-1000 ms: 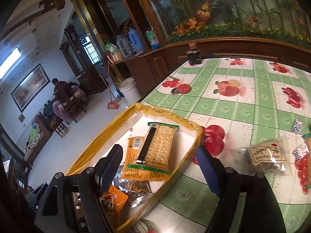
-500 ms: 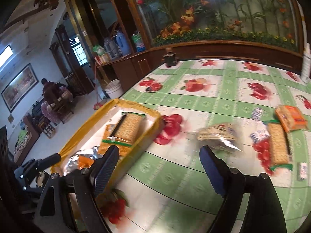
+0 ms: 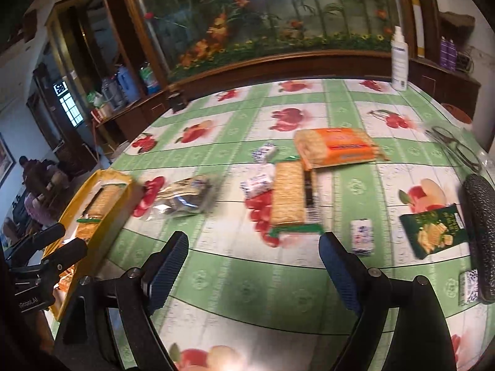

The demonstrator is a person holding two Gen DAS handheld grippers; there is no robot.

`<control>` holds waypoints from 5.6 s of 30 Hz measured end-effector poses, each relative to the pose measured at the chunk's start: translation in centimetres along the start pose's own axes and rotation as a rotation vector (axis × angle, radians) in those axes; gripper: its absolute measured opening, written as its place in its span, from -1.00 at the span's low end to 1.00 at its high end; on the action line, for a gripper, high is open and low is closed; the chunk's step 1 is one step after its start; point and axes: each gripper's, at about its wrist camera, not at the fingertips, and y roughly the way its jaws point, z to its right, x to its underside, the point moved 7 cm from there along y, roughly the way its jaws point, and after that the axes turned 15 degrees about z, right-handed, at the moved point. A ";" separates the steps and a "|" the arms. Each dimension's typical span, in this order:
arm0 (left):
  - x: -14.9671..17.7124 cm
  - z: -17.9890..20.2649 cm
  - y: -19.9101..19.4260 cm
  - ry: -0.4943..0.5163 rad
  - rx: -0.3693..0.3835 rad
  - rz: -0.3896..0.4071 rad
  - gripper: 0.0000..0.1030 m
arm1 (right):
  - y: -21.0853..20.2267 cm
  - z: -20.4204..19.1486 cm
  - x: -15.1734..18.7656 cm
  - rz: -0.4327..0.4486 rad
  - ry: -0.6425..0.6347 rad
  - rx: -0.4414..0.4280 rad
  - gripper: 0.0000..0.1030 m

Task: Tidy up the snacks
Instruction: 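Move both tools back over the remaining snack packs on the table, then grasp the clear brown-label bag with left tool while right tool grasps cracker pack, then carry both packs over the tray and open both tools inside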

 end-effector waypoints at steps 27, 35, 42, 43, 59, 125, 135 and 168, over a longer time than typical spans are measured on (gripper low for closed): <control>-1.3 4.8 9.6 0.240 0.116 -0.074 0.69 | 6.5 1.0 -0.4 -0.093 -0.093 0.054 0.71; -0.9 5.0 10.9 0.237 0.136 -0.097 0.69 | 7.7 1.5 -0.3 -0.120 -0.089 0.072 0.71; -0.3 4.7 12.5 0.220 0.137 -0.141 0.69 | 8.9 1.2 -0.2 -0.152 -0.093 0.073 0.58; -0.1 4.7 12.7 0.214 0.140 -0.149 0.69 | 9.0 1.2 -0.2 -0.147 -0.097 0.078 0.58; 0.1 4.6 12.9 0.082 0.165 -0.150 0.32 | 8.7 2.5 -0.5 -0.123 -0.124 0.154 -0.07; 4.9 -11.2 -9.1 -0.162 -0.125 0.052 0.02 | -5.2 -18.4 3.8 -0.030 -0.166 -0.282 -0.09; 5.4 -14.9 -9.2 -0.212 -0.181 0.049 0.02 | -2.1 -22.2 3.3 -0.051 -0.159 -0.342 -0.09; 7.4 -19.5 -4.5 -0.249 -0.245 -0.039 0.03 | 9.2 -32.4 3.0 -0.093 -0.194 -0.407 -0.09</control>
